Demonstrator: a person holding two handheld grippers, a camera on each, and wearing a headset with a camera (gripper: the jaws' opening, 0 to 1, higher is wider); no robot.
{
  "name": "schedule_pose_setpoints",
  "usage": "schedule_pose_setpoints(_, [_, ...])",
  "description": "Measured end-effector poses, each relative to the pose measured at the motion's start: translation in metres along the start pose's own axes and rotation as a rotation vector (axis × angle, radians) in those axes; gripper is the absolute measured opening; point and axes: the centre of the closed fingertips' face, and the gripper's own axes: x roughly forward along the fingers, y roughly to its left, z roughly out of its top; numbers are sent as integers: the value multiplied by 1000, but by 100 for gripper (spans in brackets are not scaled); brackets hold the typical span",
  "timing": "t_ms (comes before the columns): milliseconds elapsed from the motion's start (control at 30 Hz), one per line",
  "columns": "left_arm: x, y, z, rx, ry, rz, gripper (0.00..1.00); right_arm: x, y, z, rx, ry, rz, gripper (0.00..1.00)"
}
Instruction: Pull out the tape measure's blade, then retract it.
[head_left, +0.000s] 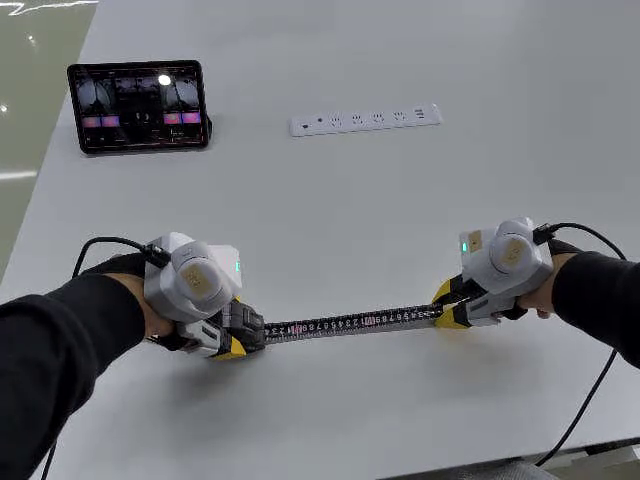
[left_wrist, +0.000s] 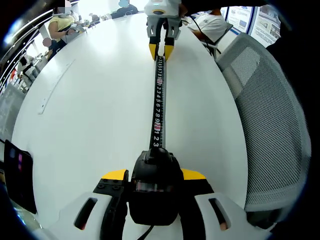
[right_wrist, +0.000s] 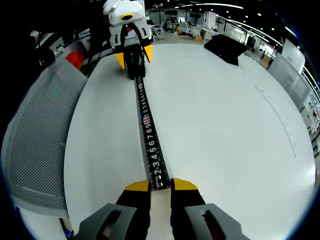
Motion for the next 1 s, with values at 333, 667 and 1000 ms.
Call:
schedule_pose_setpoints(333, [-1, 1, 0, -5, -9, 15, 36, 1, 0, 0, -28, 27, 19, 11])
schedule_pose_setpoints(667, [-7, 6, -6, -2, 13, 49, 36, 0, 0, -1, -37, 30, 19, 12])
schedule_pose_setpoints(1000, [-21, 5, -9, -77, -12, 59, 47, -12, -4, -7, 27, 33, -17, 17])
